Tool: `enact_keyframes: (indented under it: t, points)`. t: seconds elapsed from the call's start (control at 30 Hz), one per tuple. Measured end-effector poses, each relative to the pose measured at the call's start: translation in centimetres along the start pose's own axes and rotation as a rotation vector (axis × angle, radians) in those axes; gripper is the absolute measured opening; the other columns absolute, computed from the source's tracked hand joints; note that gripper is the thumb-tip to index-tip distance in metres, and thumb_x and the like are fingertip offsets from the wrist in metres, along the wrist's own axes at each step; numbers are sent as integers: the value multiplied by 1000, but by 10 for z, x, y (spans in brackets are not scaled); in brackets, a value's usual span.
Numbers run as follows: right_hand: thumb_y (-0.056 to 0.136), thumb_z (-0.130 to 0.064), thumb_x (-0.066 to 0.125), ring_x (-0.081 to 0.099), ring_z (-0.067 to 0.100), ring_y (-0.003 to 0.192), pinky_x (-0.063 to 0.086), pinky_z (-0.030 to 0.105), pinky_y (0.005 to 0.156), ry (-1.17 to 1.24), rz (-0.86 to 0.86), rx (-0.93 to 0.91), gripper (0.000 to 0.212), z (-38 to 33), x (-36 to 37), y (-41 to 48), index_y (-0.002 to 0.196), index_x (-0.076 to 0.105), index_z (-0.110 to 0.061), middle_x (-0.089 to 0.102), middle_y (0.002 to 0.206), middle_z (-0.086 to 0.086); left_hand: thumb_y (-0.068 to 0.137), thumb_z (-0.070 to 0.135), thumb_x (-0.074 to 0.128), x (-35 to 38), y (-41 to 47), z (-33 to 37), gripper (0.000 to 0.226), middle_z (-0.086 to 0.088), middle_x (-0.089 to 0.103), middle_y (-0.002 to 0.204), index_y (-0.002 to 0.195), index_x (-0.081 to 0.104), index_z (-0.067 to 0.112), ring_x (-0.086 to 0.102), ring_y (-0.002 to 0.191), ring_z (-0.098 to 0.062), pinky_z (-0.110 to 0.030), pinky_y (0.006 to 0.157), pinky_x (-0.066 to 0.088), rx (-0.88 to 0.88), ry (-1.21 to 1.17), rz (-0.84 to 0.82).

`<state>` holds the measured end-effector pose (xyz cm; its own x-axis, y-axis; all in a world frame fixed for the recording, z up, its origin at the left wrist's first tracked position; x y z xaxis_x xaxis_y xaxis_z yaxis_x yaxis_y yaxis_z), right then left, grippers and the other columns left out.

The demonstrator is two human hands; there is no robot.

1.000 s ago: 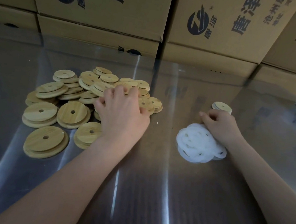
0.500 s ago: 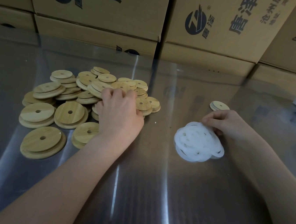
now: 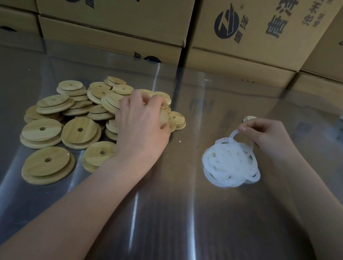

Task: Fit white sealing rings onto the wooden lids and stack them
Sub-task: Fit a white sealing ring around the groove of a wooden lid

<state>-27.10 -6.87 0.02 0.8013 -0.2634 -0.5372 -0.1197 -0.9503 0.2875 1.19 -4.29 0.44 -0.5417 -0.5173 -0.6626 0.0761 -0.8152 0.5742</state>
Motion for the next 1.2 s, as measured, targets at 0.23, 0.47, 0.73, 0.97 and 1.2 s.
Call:
enact_keyframes:
  t: [0.23,0.47,0.73,0.97,1.2]
  points:
    - [89,-14,67,57,-3,76,42,15,71,-39,75,-64,12,-11,1,-4,81,71,-20,68,90,-7,78,23,80,-5,-2,7,54,-8,43,119,127,59,15,39,102,-10,-24,96,39,29,-261,128]
    - [89,-15,66,52,-4,71,40,17,70,-128,148,-159,19,-16,2,-5,77,68,-30,64,84,-8,78,29,78,-5,-11,22,58,-4,41,124,130,57,15,43,118,-17,-27,105,36,37,-422,24]
    - [90,-14,66,52,-2,72,37,5,67,-169,188,-217,14,-20,1,-6,81,67,-25,59,80,-14,76,39,78,5,-17,24,39,10,59,89,98,51,22,58,83,-1,-18,71,49,-136,-744,-149]
    - [94,-14,61,54,3,59,44,17,52,85,169,-114,15,-32,6,-12,83,68,-22,63,72,-7,80,40,75,19,-23,26,41,-14,68,98,96,57,7,69,87,-22,-38,67,62,-416,-1053,-339]
    - [98,-8,53,48,19,46,42,25,46,345,-26,-50,17,-45,22,-20,85,63,-7,61,65,3,90,13,68,29,-30,26,19,-11,70,100,104,57,7,74,84,-24,-34,61,61,-603,-1281,-498]
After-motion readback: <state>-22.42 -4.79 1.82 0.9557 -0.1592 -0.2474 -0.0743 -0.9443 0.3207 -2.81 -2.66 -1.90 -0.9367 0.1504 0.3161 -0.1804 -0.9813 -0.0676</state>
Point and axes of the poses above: each hand's wrist, its own y-axis towards the middle knuckle, its own x-axis out of the palm, z = x × y, the point moved 3 cm from there along y, towards the middle knuckle
